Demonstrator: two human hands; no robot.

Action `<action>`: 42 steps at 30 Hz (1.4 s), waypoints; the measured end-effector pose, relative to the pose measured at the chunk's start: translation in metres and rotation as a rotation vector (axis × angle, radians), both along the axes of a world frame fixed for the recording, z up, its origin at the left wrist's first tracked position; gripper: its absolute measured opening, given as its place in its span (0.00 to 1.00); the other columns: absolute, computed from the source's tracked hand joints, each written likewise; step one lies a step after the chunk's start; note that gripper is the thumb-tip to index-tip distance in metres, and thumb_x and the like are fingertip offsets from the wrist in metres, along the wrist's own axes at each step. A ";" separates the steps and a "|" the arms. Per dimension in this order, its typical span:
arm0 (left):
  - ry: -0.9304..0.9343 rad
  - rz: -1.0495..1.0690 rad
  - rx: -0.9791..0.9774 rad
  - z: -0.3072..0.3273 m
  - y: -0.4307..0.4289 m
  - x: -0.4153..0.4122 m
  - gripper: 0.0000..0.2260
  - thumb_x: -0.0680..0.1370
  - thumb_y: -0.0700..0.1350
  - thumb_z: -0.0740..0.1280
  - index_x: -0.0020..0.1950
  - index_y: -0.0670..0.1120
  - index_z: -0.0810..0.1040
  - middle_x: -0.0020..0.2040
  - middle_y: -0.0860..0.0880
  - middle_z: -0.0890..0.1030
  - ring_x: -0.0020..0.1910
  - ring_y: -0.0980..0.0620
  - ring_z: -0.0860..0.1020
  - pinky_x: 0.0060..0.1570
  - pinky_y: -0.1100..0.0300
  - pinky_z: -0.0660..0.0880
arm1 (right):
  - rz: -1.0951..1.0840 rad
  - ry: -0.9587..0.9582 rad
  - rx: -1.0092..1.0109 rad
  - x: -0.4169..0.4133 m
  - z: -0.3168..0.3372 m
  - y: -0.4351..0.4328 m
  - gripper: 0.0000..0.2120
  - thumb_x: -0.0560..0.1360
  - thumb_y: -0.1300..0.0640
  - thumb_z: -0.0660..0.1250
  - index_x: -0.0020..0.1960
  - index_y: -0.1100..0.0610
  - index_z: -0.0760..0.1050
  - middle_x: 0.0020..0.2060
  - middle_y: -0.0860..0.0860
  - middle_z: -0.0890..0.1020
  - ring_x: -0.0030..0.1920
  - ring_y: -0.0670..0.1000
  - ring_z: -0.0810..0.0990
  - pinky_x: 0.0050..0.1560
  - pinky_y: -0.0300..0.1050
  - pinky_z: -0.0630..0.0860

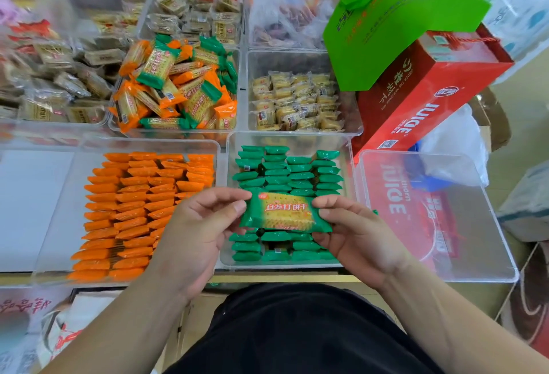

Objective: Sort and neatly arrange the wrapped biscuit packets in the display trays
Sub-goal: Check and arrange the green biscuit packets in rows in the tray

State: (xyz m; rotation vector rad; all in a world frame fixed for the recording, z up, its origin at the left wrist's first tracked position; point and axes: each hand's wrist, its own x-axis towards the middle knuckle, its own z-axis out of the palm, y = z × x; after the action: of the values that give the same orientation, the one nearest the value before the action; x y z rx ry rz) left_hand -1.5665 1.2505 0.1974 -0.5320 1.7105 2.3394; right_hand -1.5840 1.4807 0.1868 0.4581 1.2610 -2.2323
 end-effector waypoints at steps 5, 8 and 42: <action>0.028 -0.050 -0.144 0.003 -0.008 0.001 0.14 0.77 0.27 0.64 0.55 0.41 0.84 0.48 0.40 0.85 0.46 0.43 0.84 0.52 0.53 0.82 | 0.021 0.008 0.055 -0.001 -0.001 0.007 0.16 0.63 0.73 0.74 0.48 0.61 0.86 0.43 0.61 0.80 0.37 0.52 0.80 0.40 0.40 0.79; 0.065 -0.065 -0.317 0.004 -0.007 0.002 0.06 0.77 0.34 0.69 0.47 0.42 0.85 0.38 0.42 0.84 0.36 0.48 0.82 0.44 0.51 0.81 | 0.076 0.043 0.145 0.000 0.003 0.005 0.03 0.66 0.62 0.75 0.39 0.59 0.83 0.34 0.56 0.79 0.33 0.49 0.77 0.35 0.38 0.76; 0.092 -0.357 -0.604 -0.053 0.016 0.005 0.11 0.78 0.37 0.70 0.51 0.54 0.83 0.45 0.56 0.86 0.47 0.60 0.83 0.48 0.64 0.80 | 0.031 -0.082 0.440 0.001 -0.026 0.019 0.14 0.76 0.49 0.69 0.54 0.59 0.78 0.50 0.62 0.85 0.44 0.60 0.87 0.38 0.45 0.82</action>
State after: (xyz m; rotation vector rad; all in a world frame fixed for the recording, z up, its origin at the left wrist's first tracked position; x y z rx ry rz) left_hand -1.5613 1.2669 0.1446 -0.1745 2.3310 1.6124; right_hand -1.5833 1.4994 0.1606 0.6787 1.7046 -1.8830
